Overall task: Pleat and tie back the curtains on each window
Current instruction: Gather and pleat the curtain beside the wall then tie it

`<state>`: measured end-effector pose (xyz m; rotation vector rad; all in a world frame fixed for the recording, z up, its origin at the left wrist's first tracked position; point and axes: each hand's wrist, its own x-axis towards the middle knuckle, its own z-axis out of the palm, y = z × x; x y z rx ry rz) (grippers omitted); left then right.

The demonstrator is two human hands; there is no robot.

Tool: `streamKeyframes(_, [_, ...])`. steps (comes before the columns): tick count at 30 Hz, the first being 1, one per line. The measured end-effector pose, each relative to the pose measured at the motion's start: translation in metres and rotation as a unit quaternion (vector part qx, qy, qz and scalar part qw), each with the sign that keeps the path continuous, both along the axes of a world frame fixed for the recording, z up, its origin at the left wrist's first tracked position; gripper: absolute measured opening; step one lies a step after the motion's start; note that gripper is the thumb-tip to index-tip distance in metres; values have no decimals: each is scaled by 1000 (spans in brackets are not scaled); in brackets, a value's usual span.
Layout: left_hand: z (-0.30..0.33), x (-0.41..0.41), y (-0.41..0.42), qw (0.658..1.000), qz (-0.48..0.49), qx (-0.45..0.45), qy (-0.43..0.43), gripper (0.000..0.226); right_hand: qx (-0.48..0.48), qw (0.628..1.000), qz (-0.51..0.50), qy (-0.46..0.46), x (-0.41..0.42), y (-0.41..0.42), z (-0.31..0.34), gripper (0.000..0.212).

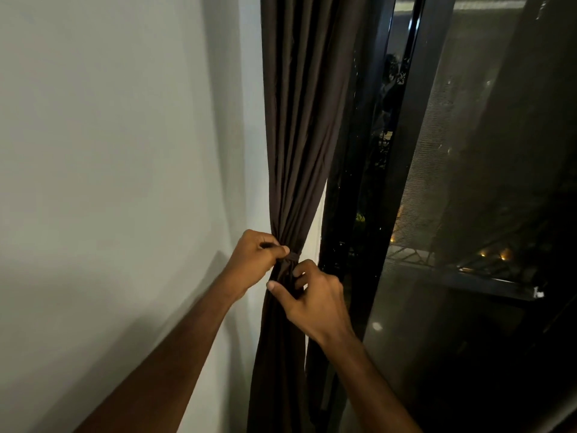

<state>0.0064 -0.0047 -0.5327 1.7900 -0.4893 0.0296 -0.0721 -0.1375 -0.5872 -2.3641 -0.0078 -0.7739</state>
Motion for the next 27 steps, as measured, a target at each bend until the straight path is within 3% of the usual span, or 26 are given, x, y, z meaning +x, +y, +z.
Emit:
streamKeyframes(3, [3, -4, -1, 999, -25, 42, -15, 26, -20, 997, -70, 19, 6, 6, 11, 47])
streamKeyframes(8, [4, -6, 1, 994, -33, 85, -56, 15, -134, 982, -89, 100, 2, 10, 27, 29])
streamKeyframes(12, [-1, -9, 3, 995, -91, 38, -25, 17, -200, 970, -81, 109, -3, -7, 33, 26])
streamKeyframes(18, [-6, -8, -16, 989, 41, -62, -126, 33, -259, 961, -63, 69, -2, -23, 30, 35])
streamKeyframes(27, [3, 6, -25, 971, 132, -91, -176, 35, -236, 967, -80, 51, -2, -34, -18, 30])
